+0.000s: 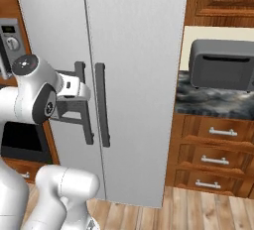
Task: Take the cake and donut from the fridge and place them on the empty tray on the dining counter.
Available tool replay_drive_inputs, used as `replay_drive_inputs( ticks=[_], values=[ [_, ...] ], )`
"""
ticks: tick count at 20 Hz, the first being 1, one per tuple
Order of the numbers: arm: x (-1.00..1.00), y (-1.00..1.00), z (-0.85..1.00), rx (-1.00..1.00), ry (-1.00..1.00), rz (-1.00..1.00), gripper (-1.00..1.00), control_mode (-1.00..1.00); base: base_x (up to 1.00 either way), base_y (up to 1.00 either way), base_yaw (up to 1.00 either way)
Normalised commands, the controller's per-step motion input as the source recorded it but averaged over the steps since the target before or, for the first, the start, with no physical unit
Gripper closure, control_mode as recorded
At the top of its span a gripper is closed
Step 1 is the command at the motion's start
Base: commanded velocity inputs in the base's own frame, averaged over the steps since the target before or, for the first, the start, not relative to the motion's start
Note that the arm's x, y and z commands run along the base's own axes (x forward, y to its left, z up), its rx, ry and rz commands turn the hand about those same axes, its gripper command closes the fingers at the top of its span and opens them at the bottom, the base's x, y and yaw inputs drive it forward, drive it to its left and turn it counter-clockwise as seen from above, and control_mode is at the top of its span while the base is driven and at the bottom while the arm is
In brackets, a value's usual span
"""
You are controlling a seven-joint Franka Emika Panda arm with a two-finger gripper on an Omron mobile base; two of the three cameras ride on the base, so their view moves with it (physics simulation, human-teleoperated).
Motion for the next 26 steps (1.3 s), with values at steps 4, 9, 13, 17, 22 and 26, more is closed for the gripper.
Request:
replay_drive_inputs(
  ticks=[4,9,13,17,22,26],
  values=[
    [0.0,0.0,0.0,0.0,0.0,0.0,-1.0,1.0,-0.79,0.0,0.0],
    [0.19,0.0,0.0,0.0,0.01,0.0,-1.0,-1.0,0.02,0.0,-0.01],
    [1.0,0.0,-0.11,0.0,0.07,0.0,-1.0,-1.0,0.0,0.0,0.0],
    [1.0,0.0,-0.37,0.0,0.06,0.0,-1.0,-1.0,0.0,0.0,0.0],
    [1.0,0.0,-0.52,0.0,0.02,0.0,-1.0,-1.0,0.0,0.0,0.0],
    [0.99,0.0,-0.25,0.0,0.0,0.0,-1.0,-1.0,0.0,0.0,0.0]
  ],
)
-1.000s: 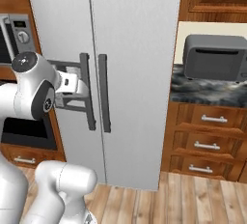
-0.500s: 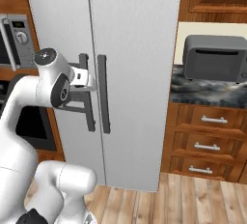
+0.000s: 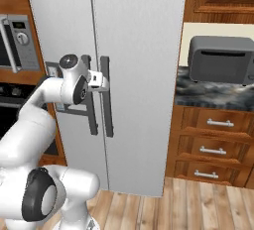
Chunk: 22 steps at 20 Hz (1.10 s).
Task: Take the cake and donut from the fridge and place them on the empty tray on the dining counter.
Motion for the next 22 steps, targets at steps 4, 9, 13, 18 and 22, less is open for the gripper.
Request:
replay_drive_inputs(
  ticks=[4,9,13,18,22],
  values=[
    [0.84,0.0,-0.19,0.0,0.0,0.0,-1.0,-1.0,0.0,0.0,0.0],
    [0.61,0.0,-0.06,0.0,0.0,0.0,-1.0,-1.0,0.0,0.0,0.0],
    [0.57,0.0,-0.12,0.0,0.0,0.0,-1.0,-1.0,0.0,0.0,0.0],
    [0.56,0.0,-0.25,0.0,0.0,0.0,-1.0,-1.0,0.0,0.0,0.0],
    [0.56,0.0,-0.26,0.0,0.0,0.0,-1.0,-1.0,0.0,0.0,0.0]
  ],
)
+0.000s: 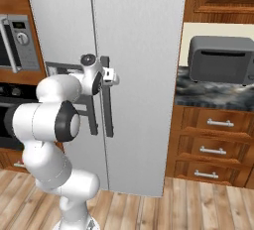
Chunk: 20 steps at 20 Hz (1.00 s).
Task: Take the cake and donut from the fridge and place them on the empty tray on the dining counter.
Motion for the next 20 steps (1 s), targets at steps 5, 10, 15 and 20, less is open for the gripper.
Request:
replay_drive_inputs(
  ticks=[5,10,15,20],
  values=[
    [0.53,0.0,-0.23,0.0,0.0,0.0,-1.0,-1.0,0.0,0.0,0.0],
    [0.53,0.0,-0.26,0.0,0.0,0.0,-1.0,-1.0,0.0,0.0,0.0],
    [0.54,0.0,-0.29,0.0,0.0,0.0,-1.0,-1.0,0.0,0.0,0.0],
    [0.63,0.0,-0.4,0.0,0.0,0.0,-1.0,-1.0,0.0,0.0,0.0]
  ],
)
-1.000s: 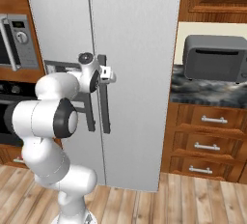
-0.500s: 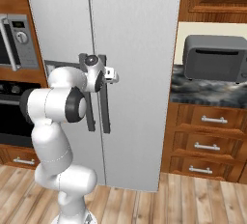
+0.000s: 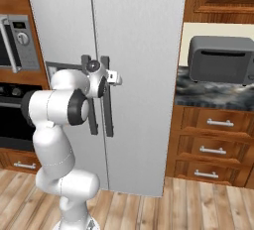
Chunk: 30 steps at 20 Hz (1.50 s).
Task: Take the cake and donut from the fridge and place them on the empty tray on the dining counter.
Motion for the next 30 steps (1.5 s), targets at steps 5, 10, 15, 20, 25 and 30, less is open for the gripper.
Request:
replay_drive_inputs(
  ticks=[5,10,15,20,25,30],
  values=[
    [0.97,-0.09,-0.97,0.0,0.01,0.0,1.0,-1.0,0.0,0.0,0.0],
    [0.98,-0.77,-0.98,0.0,0.14,0.0,1.0,-1.0,0.0,0.0,0.0],
    [-0.09,-1.0,-0.46,0.18,0.27,-0.09,1.0,-1.0,0.0,0.0,0.0],
    [-0.88,-1.0,-0.21,0.23,0.0,-0.05,1.0,-1.0,0.0,0.0,0.0],
    [-0.87,-1.0,0.0,0.2,-0.21,0.0,1.0,-1.0,0.0,0.0,0.0],
    [-0.56,-1.0,0.0,0.23,-0.15,0.0,1.0,-1.0,0.0,0.0,0.0]
  ],
)
